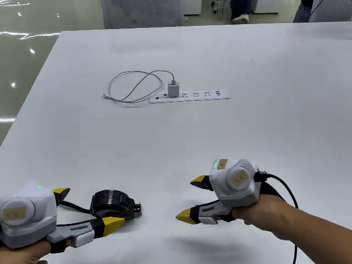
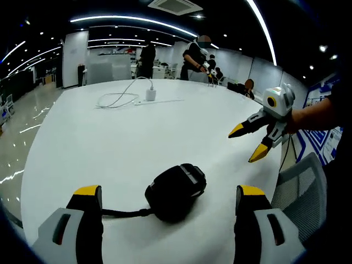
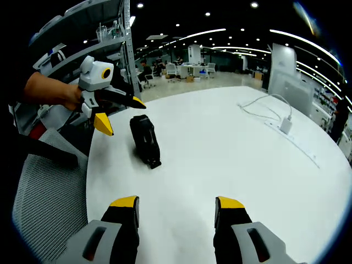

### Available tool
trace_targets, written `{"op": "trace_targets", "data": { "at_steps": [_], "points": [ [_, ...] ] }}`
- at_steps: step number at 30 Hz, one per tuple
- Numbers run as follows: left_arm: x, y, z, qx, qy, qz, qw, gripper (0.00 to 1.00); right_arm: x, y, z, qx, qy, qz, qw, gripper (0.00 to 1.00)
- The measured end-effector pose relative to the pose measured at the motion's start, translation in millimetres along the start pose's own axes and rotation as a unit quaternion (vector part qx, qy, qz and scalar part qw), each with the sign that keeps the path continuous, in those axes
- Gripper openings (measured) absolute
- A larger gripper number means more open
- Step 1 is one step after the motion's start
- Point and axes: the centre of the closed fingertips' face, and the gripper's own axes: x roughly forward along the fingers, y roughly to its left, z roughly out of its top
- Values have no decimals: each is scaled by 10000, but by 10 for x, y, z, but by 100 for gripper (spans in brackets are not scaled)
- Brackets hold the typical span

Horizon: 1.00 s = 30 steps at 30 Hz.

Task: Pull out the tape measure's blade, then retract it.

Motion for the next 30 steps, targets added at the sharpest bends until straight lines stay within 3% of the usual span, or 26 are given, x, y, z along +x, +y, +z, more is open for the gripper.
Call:
{"op": "trace_targets", "data": {
  "at_steps": [2, 21, 30],
  "points": [
    [-35, 17, 36, -44, -116, -19, 9999, 99, -79, -41, -18, 42, -48, -66, 10000, 54],
    [-242, 84, -91, 377, 139, -134, 9991, 99, -689, -252, -453, 191, -11, -521, 9985, 61],
    [-287, 89, -128, 599, 235, -209, 9977, 99, -921, -345, -713, 336, 21, -648, 9973, 71]
  ]
}}
